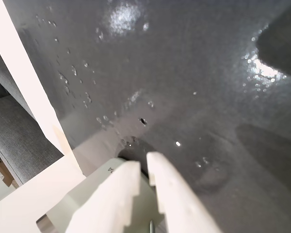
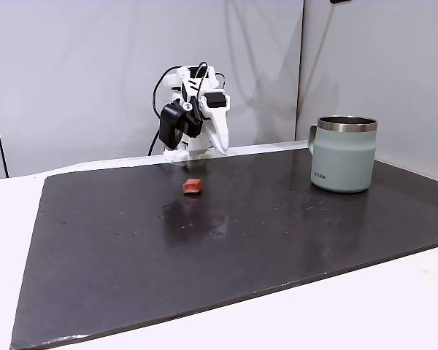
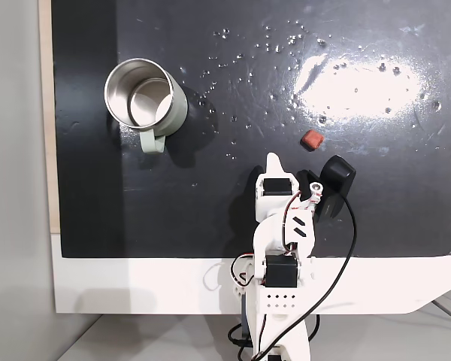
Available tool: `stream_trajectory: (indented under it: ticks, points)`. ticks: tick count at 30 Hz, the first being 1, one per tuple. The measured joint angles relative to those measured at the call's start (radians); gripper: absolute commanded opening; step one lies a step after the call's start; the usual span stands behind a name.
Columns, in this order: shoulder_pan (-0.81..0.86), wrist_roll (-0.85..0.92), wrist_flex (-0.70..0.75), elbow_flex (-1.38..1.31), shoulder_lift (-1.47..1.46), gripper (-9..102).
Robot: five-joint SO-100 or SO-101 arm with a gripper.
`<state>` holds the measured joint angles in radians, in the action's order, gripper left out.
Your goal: Grasp a cube and put it in the cup.
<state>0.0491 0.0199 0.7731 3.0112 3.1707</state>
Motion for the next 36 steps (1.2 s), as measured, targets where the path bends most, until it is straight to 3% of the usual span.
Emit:
stream_trajectory:
  ticks: [16, 23, 29, 36]
  points:
    - [0.002, -0.026, 0.0, 0.0, 0.0, 0]
    - [0.094, -0.049, 0.026, -0.02, 0.0, 0]
    - [0.08, -0.046, 0.1, -0.186, -0.023, 0]
    - [0.132, -0.044, 0.163, -0.494, -0.265, 0]
